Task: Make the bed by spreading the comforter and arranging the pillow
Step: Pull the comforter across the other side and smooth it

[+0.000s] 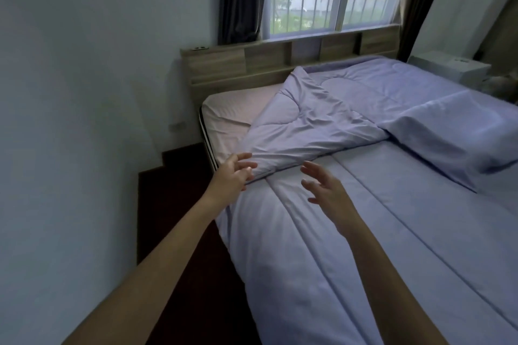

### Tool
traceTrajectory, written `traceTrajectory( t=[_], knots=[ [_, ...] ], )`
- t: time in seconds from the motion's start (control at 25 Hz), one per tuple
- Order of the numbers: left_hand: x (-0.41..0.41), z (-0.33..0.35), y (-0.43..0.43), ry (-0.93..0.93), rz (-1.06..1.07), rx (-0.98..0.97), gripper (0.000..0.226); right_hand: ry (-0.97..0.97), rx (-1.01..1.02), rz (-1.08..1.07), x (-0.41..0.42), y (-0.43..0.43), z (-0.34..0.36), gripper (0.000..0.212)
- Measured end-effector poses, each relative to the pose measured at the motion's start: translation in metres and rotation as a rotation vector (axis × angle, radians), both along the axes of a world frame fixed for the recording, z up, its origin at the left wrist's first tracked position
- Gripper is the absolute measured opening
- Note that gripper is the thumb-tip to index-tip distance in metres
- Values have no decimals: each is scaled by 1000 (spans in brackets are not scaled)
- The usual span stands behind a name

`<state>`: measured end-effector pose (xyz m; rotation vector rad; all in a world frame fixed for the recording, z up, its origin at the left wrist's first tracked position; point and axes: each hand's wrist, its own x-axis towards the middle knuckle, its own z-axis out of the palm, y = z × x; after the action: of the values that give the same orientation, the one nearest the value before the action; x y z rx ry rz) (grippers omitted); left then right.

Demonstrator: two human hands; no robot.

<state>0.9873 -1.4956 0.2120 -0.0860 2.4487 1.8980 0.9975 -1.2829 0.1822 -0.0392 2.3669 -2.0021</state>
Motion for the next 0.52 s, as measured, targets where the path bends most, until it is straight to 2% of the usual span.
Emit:
traceTrajectory(
  t=[0.12,0.24,0.36,0.52],
  knots=[
    [-67,-32,-18,-44,-51,-91,35,-55,14,-38,-51,-9,-18,45],
    [-132,-69,-48,-69,-103,-294,34,-95,36,-102,-103,-21,-35,46],
    [-192,-100,-79,-93,-287,-501,32,-138,12,-248,-151,-35,-50,43],
    [-280,-111,-93,-42,-454,-621,29,-220,-15,-476,-190,-51,-83,38]
  ],
)
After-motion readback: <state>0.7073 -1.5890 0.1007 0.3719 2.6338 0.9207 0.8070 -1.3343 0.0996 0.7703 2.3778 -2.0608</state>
